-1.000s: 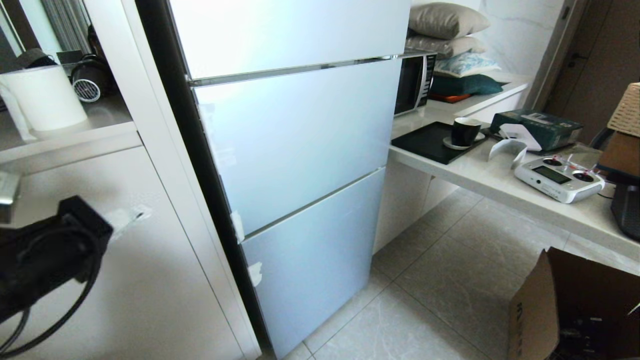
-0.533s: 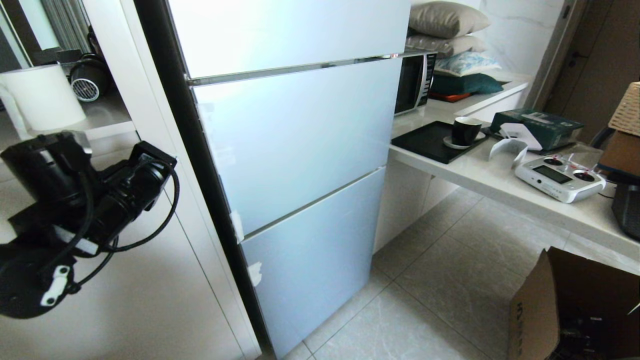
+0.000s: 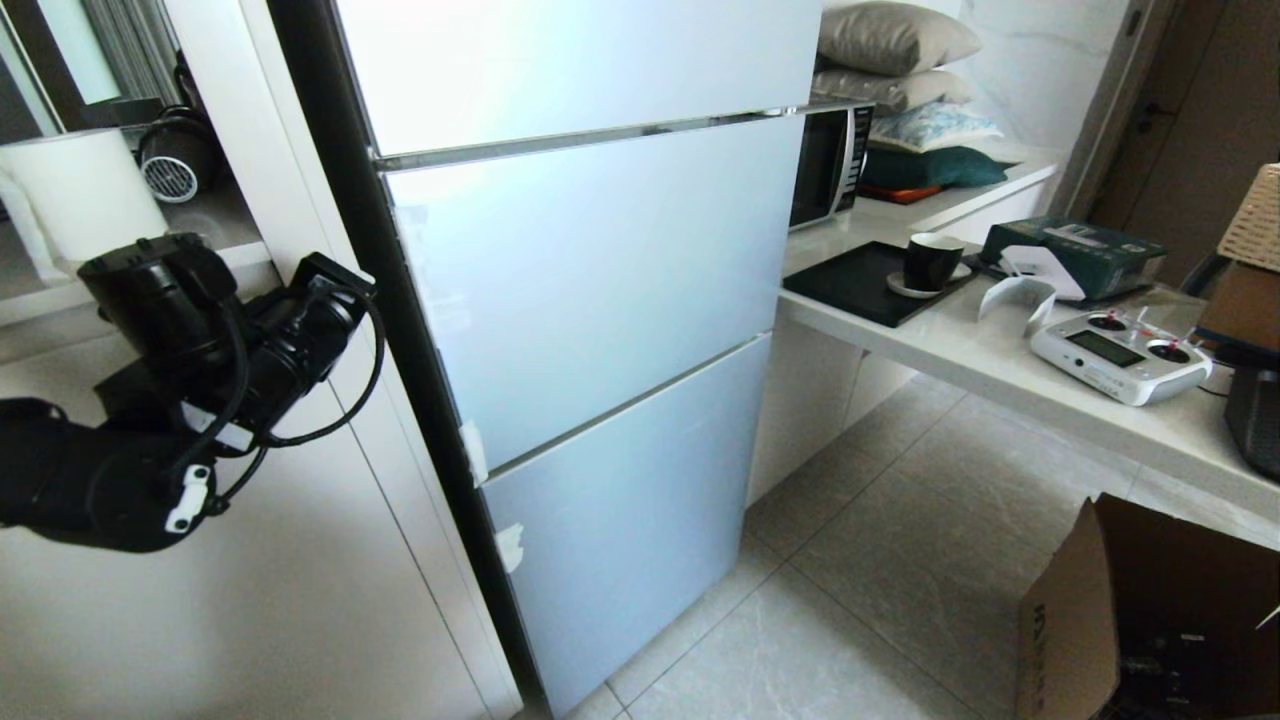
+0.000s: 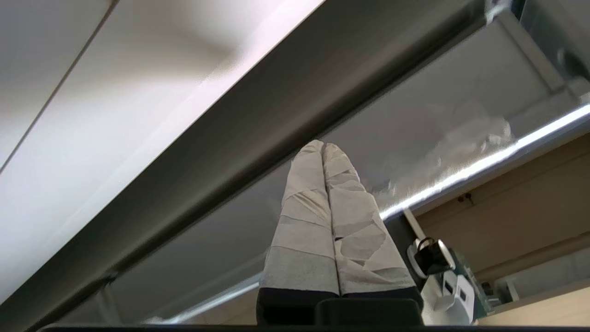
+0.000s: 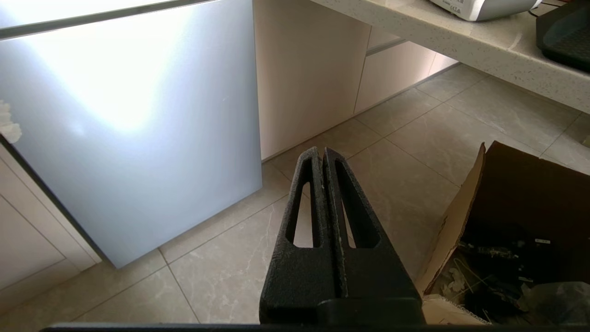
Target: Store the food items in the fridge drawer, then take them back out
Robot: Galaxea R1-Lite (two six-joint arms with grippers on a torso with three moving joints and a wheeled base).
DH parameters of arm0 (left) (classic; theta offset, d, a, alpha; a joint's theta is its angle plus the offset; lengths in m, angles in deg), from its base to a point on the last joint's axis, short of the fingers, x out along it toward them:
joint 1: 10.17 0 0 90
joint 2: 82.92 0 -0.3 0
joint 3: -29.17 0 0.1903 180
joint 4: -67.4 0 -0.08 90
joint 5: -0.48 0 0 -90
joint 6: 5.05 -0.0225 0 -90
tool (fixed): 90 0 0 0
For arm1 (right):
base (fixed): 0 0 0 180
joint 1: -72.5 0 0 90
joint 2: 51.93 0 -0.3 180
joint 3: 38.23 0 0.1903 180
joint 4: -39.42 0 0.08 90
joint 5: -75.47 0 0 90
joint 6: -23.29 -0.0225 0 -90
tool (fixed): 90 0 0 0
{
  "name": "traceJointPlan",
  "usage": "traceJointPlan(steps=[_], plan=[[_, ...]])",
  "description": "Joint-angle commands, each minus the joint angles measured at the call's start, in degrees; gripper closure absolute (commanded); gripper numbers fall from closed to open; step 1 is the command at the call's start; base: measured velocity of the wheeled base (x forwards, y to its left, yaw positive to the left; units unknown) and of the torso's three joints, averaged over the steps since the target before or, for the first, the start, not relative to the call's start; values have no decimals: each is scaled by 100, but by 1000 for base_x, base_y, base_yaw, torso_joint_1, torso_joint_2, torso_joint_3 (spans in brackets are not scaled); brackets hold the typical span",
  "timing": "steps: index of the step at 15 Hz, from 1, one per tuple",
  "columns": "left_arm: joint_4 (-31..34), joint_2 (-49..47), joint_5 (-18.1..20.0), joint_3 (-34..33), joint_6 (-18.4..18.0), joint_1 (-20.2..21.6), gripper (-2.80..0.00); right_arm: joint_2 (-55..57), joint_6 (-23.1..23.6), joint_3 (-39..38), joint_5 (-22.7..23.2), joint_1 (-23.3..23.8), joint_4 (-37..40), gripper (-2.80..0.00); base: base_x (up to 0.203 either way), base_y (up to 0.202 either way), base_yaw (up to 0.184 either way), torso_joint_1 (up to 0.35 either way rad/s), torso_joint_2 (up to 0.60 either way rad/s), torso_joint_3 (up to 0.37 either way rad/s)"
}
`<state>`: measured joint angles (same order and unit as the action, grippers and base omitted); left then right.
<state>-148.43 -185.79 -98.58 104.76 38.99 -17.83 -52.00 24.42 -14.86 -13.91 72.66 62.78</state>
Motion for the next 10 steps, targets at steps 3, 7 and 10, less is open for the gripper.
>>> traceJointPlan(steps=[3, 7, 10], plan=[[-31, -219, -13, 417, 8, -8, 0, -1, 2, 0, 8, 2, 0, 0, 0, 0, 0, 0, 0, 0], [-35, -450, -31, 652, 8, -20, 0, -1, 2, 0, 8, 2, 0, 0, 0, 0, 0, 0, 0, 0], [-30, -568, -35, 824, 8, -96, 0, -1, 2, 0, 8, 2, 0, 0, 0, 0, 0, 0, 0, 0]])
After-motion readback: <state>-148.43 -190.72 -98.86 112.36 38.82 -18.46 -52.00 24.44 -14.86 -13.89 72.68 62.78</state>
